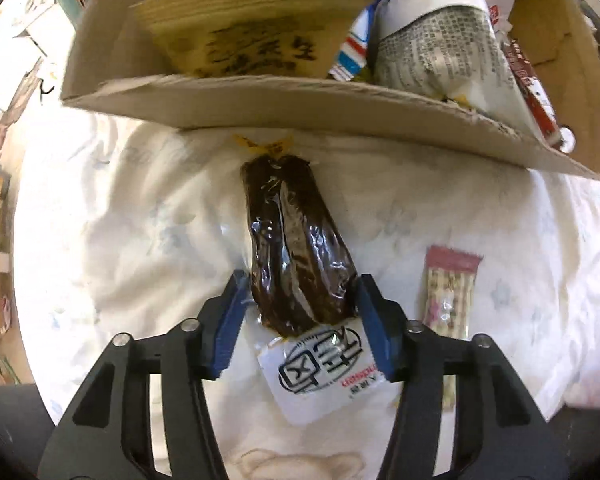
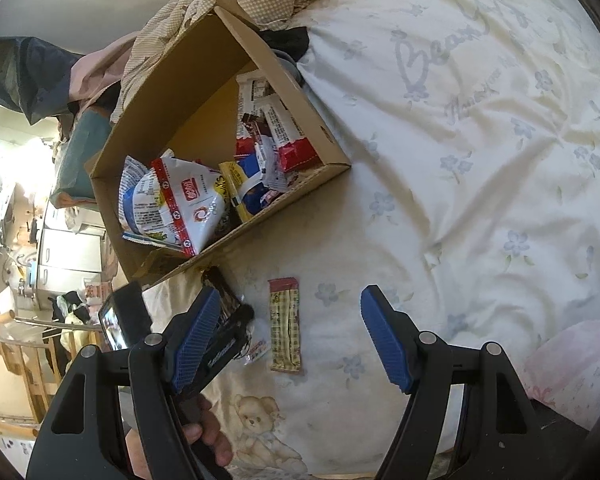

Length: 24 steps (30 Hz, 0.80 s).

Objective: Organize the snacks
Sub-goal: 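Grasp the dark jerky pack with the left tool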

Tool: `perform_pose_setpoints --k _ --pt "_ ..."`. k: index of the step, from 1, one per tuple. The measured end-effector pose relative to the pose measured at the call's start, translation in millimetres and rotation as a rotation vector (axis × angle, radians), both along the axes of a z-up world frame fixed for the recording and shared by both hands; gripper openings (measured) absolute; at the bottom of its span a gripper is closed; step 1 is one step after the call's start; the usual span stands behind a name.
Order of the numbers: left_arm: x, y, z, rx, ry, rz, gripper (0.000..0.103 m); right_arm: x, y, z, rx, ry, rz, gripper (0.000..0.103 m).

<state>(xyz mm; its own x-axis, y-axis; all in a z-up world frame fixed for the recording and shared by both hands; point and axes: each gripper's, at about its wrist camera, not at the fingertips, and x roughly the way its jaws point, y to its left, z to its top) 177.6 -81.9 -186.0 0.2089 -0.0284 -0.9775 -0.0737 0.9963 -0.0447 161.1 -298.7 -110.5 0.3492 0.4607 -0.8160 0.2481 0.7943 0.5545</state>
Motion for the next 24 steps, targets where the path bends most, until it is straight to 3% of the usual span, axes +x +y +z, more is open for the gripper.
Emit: perform_pose_setpoints --k 8,11,14,17,19,21,23,24 --pt "-12 17 18 -0.023 0.073 -0.122 0.034 -1 4 4 0.029 -0.008 0.0 0.076" --pt "-14 25 19 -0.017 0.145 -0.166 0.025 -2 8 6 0.036 -0.015 0.01 0.076" --pt "-18 44 13 0.001 0.165 -0.127 0.025 -1 13 7 0.03 -0.016 0.027 0.076" --pt "-14 63 12 -0.078 0.174 -0.026 0.025 0 17 5 0.029 -0.008 0.036 0.076" --pt "-11 68 16 -0.126 0.157 0.029 0.037 1 20 4 0.026 -0.003 0.041 0.076" --pt "-9 72 27 -0.13 0.105 0.083 0.077 1 21 3 0.021 -0.001 0.046 0.076" --pt "-2 69 33 -0.135 0.058 0.126 0.092 2 21 1 0.012 0.003 0.048 0.076" --pt "2 64 33 -0.135 0.051 0.138 0.093 2 21 0 0.009 0.007 0.046 0.076"
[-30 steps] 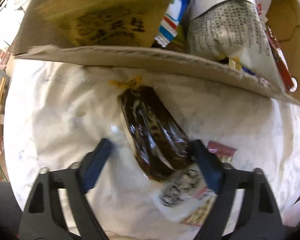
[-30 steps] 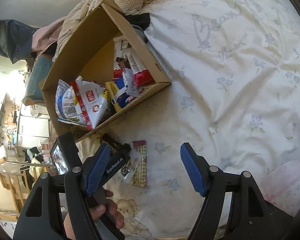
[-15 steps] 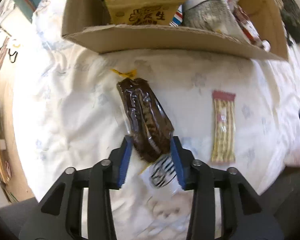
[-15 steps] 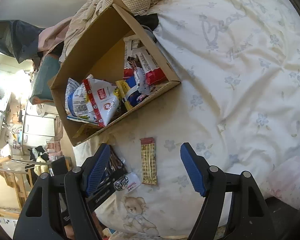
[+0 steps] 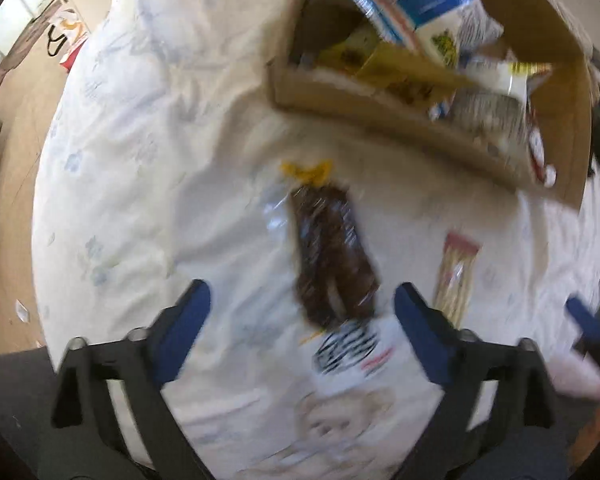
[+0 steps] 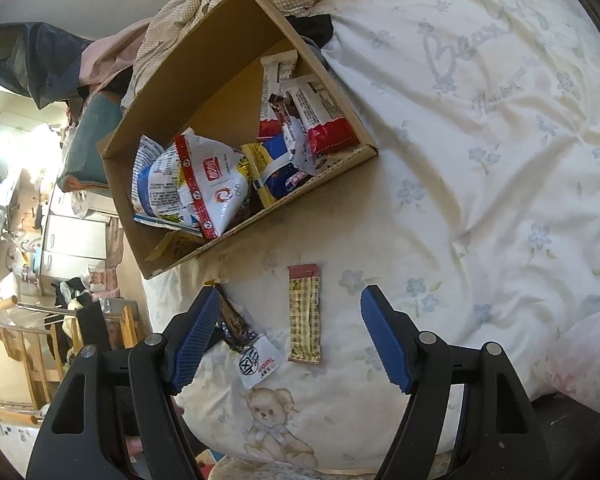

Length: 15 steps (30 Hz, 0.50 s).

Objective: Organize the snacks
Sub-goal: 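Grasp the dark jerky pack with the left tool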

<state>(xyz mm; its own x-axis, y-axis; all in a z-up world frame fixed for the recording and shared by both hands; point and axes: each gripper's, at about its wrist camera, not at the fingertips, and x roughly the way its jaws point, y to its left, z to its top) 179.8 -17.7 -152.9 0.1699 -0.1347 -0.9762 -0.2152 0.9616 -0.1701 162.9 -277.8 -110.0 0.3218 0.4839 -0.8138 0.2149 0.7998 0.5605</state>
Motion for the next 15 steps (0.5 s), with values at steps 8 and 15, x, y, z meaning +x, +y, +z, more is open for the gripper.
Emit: perform_pose_setpoints --k 8,15 --pt "31 -40 -44 0.193 0.085 0.013 0.094 -4 -15 -6 0.008 0.025 -0.045 0.076" --pt "24 -41 -30 0.186 0.078 -0.121 0.06 0 -10 -6 0.014 0.025 -0.027 0.076"
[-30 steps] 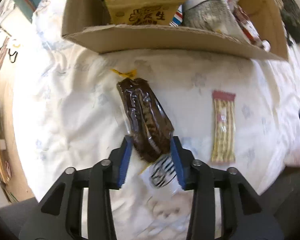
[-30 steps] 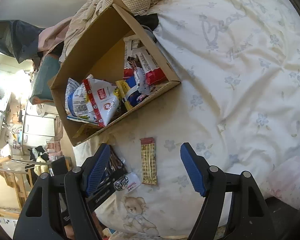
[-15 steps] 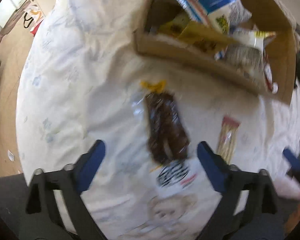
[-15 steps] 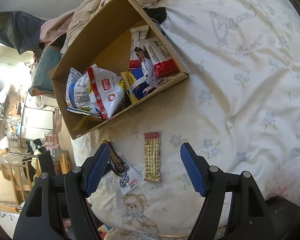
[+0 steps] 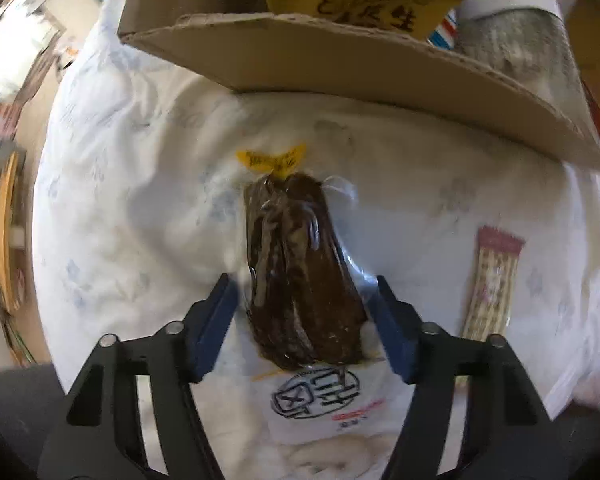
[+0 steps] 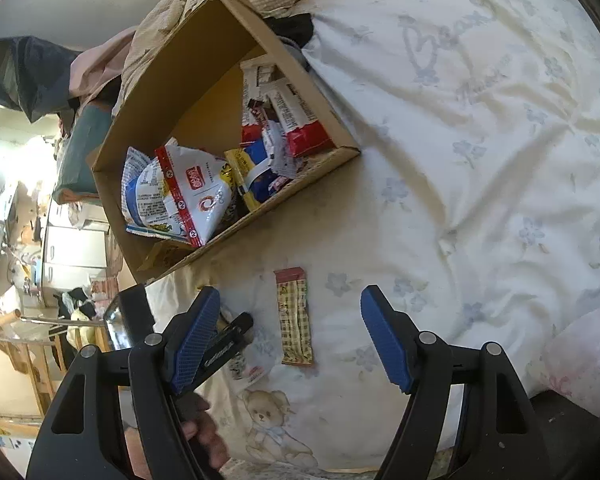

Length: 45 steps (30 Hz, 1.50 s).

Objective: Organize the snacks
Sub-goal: 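Grasp the dark jerky pack with the left tool, then grasp the beige checkered bar with the right tool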

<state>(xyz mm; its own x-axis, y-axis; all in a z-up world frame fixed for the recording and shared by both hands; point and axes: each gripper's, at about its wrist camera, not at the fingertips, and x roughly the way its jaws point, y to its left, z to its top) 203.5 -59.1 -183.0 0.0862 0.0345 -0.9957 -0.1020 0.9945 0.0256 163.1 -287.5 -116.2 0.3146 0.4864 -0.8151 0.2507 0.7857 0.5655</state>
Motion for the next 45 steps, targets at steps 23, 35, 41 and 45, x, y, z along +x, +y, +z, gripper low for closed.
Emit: perform_pose_setpoints --k 23,35,41,45 --pt "-63 91 112 0.035 -0.2 -0.111 0.056 13 138 -77 -0.441 0.143 0.392 0.076" --pt "-67 68 93 0.035 -0.242 -0.071 0.056 -10 128 -54 -0.426 0.054 0.422 0.028" --pt "-68 74 96 0.048 -0.261 -0.051 0.056 -28 115 -24 -0.353 -0.055 0.426 0.028" --pt "-68 83 97 0.047 -0.27 -0.011 0.056 -40 102 -6 -0.313 -0.112 0.434 0.028"
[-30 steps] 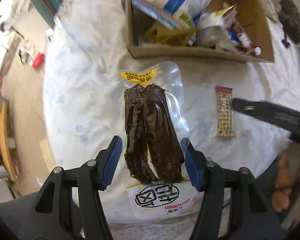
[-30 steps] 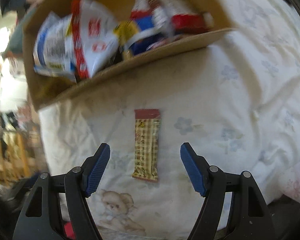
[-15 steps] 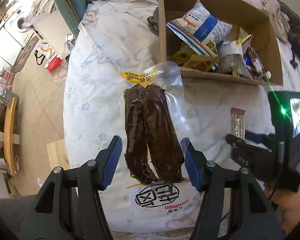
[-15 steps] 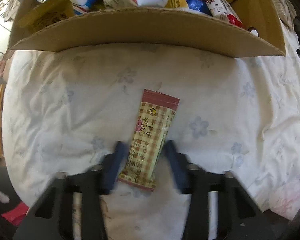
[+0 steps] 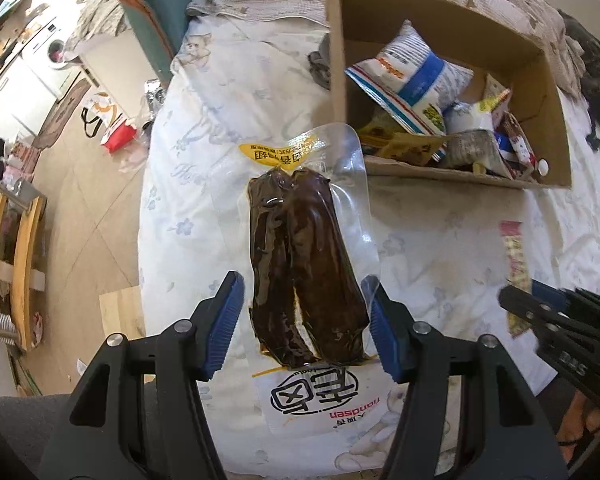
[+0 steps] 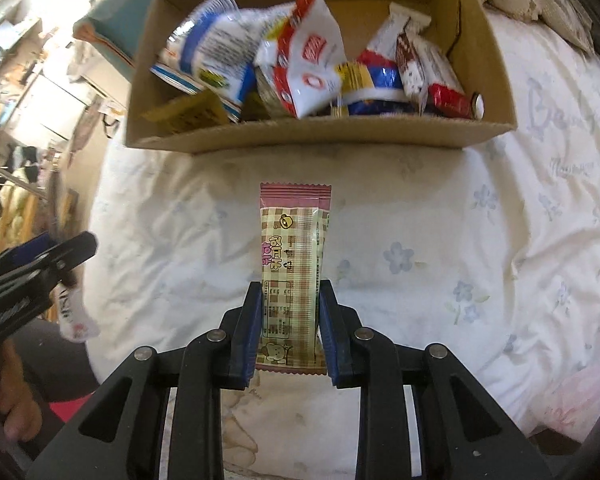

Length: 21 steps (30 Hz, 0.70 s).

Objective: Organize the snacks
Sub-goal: 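Grasp the beige checkered bar with the right tool, then carry the jerky pack and checkered bar over the box with both tools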

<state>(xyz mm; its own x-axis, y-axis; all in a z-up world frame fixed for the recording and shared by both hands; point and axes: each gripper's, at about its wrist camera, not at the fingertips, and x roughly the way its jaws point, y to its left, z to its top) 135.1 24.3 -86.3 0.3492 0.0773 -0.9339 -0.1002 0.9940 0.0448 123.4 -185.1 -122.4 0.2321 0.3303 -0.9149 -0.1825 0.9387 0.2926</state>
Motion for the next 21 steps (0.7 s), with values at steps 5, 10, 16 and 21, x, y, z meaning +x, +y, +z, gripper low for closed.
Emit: perform_pose_setpoints --k 5,10,16,21 --pt "0 4 5 0.005 -0.034 0.027 0.056 5 -11 20 0.046 -0.036 -0.006 0.028" --pt "-3 2 11 0.024 -0.08 0.029 0.056 2 -15 40 0.082 -0.111 -0.01 0.028" --pt "-8 2 22 0.029 -0.147 0.04 0.056 1 -16 66 0.127 -0.237 -0.031 0.028" --pt "-16 1 39 0.031 -0.245 0.045 0.056 2 -20 88 0.18 -0.323 -0.063 0.028"
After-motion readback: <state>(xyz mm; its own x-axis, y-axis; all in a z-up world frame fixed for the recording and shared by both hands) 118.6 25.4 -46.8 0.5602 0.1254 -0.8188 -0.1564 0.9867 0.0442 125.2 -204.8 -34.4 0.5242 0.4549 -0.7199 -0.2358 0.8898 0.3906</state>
